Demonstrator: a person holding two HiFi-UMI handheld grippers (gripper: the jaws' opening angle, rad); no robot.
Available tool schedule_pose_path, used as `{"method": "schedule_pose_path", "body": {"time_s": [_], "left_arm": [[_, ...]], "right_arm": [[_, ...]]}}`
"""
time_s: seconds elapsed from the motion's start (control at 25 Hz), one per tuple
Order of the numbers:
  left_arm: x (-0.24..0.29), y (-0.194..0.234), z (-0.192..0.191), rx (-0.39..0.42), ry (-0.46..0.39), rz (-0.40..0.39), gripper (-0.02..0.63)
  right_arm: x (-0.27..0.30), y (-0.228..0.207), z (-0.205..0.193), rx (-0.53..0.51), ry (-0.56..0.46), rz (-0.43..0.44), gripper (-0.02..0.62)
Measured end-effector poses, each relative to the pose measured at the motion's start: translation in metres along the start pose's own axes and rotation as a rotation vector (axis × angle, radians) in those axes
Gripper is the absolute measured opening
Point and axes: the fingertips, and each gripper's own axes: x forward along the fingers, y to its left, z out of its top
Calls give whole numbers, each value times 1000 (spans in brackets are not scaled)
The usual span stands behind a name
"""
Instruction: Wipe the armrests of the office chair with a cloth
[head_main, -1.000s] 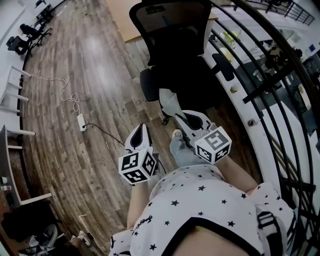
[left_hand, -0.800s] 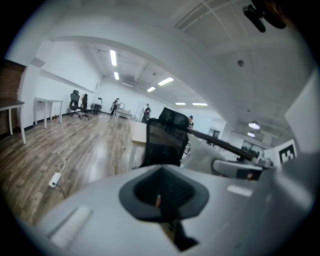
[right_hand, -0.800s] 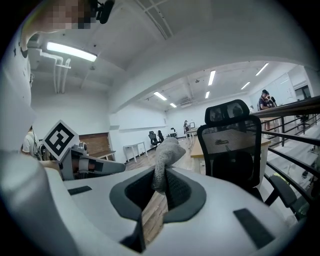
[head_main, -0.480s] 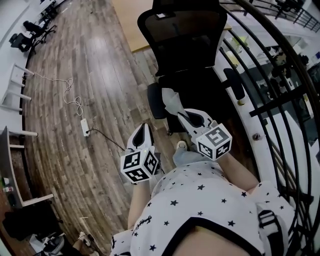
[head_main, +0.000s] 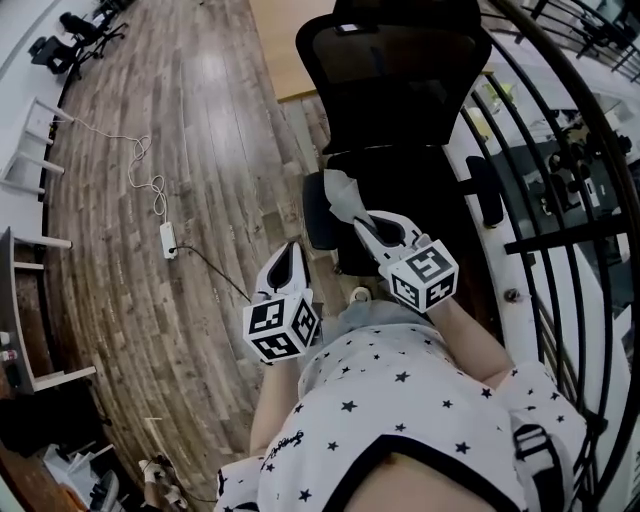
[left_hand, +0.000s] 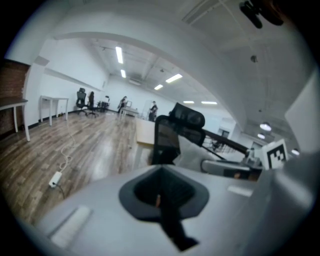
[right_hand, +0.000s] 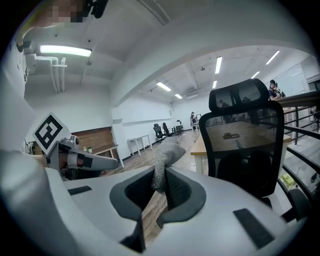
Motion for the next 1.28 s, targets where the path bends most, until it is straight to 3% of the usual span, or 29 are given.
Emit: {"method": "schedule_pose_path", "body": {"time_s": [0.48,1.28], "left_arm": [[26,23,-2,-17,39,83,6],[114,73,-23,-27,173,41,6]], "right_arm": [[45,-37,-25,2,83,-8,37],[164,-128,-88,-122,296,-147,37]]}}
